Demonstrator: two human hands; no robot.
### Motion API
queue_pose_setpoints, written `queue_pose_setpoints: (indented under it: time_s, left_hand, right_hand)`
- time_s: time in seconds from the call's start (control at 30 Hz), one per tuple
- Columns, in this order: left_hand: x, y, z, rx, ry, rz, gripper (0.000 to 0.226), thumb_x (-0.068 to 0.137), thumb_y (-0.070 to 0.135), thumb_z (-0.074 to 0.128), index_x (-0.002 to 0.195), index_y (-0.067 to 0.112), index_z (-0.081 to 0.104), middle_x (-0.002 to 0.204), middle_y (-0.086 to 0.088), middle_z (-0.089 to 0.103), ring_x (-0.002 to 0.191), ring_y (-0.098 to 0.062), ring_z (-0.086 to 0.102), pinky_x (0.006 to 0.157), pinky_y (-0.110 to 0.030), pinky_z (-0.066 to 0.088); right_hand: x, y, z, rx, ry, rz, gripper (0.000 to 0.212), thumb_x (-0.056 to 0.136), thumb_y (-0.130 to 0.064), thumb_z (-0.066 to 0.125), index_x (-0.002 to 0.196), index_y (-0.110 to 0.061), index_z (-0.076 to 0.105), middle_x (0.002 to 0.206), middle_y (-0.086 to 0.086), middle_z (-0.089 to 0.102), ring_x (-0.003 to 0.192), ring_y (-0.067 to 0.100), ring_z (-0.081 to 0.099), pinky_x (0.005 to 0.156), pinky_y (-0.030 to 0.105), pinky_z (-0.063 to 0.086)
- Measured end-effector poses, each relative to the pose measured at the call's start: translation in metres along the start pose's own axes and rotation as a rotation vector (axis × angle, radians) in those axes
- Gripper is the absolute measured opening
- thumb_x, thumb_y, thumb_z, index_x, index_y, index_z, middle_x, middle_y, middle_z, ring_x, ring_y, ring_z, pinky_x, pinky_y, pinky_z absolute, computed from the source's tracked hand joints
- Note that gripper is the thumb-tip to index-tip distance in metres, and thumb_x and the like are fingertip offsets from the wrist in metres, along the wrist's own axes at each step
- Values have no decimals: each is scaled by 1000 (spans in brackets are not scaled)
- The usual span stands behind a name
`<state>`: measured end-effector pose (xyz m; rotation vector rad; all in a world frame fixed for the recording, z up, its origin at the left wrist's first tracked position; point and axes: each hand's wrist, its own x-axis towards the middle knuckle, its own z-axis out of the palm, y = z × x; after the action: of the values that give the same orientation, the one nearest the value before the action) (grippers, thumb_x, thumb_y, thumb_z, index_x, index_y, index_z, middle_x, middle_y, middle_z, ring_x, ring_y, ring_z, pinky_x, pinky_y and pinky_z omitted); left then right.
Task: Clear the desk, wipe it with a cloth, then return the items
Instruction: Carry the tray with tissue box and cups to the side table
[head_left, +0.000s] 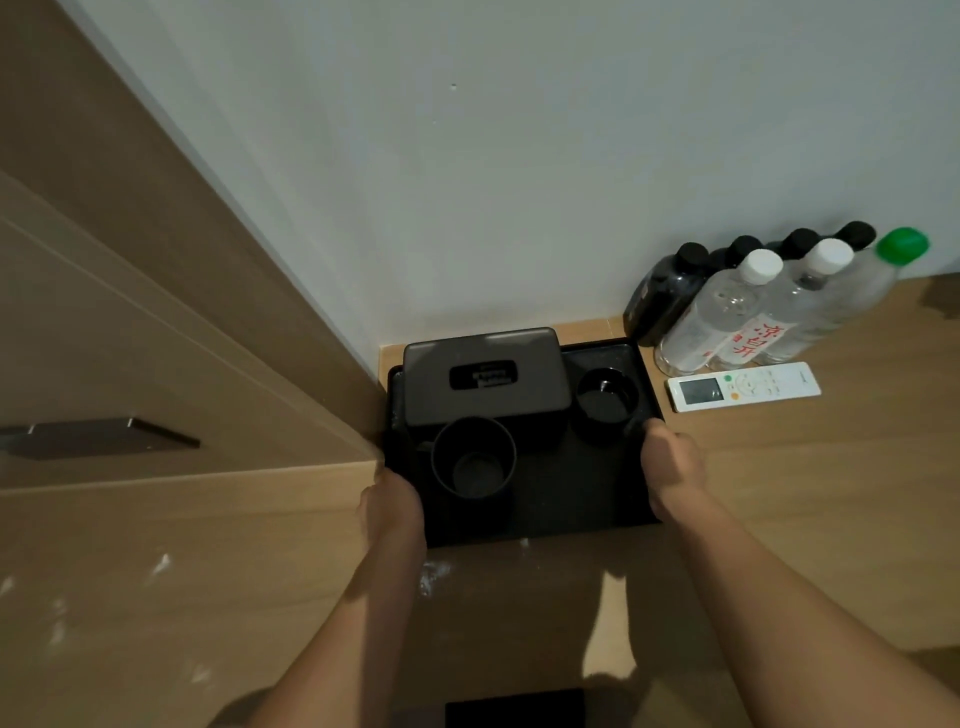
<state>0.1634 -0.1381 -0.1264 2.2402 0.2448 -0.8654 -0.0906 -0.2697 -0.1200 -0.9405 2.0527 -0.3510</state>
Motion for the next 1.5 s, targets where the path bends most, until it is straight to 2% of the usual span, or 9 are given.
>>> queue_pose_setpoints:
  time_s: [0.17,0.3,0.43,0.57,0.73,0.87,1.13,1.33,1.5]
  left_hand:
    - [-30,-13,-25,52,29,13,56,105,39,29,133,-1,55,137,-26,55,122,-44,53,106,-46,40]
    - [-45,-26,-40,104,17,68,57,105,39,31,136,-3,54,138,-26,55,121,-43,54,107,-50,41]
    - [-59,-32,-40,222,-41,162,59,105,45,31,134,-1,56,138,-25,55,121,-41,54,95,-41,41]
    - [-79,-26,-24,311,-93,293,59,104,46,32,129,0,58,132,-27,57,115,-42,57,97,-43,44]
    - [-125,-23,3,466,-154,441,61,106,45,27,135,-1,54,142,-28,51,126,-43,51,102,-44,38]
    - [-169,-39,31,483,-202,547,62,103,49,28,129,2,59,134,-25,58,118,-43,56,99,-47,43]
    - [-284,-100,89,609,-385,702,62,104,48,28,129,0,58,135,-26,56,119,-43,54,99,-48,41]
    - [-382,-173,136,703,-511,802,66,103,52,27,128,-1,59,131,-27,58,116,-44,55,99,-49,41]
    - [-459,-237,166,789,-623,894,65,103,53,28,127,2,59,129,-25,60,115,-43,56,102,-51,42]
  right_hand:
    - [-33,27,-16,96,33,0,70,79,-51,38,123,-1,59,123,24,57,110,41,53,99,49,43]
    - [-53,54,-34,104,80,103,61,87,-47,41,127,-4,58,129,23,55,116,41,52,100,46,42]
    - [-64,86,-55,131,146,140,57,98,-40,31,130,1,56,133,27,52,121,41,49,103,45,38]
    - [-74,112,-79,194,276,233,55,101,-34,26,128,3,56,133,28,53,120,42,51,104,45,39]
    - [-82,151,-121,278,399,312,52,101,-36,33,124,1,61,128,26,58,117,42,55,103,46,43]
    - [-87,191,-165,300,450,372,54,105,-38,28,129,1,58,130,25,56,121,40,53,102,45,40]
    - [-112,297,-272,407,552,592,54,107,-33,25,132,6,52,138,27,49,130,40,45,108,47,33]
    - [-146,401,-344,537,613,715,54,106,-38,24,138,-1,48,139,21,48,127,37,48,107,47,37]
    - [-176,475,-396,649,744,819,53,106,-37,26,138,0,47,141,20,46,127,36,48,109,47,37]
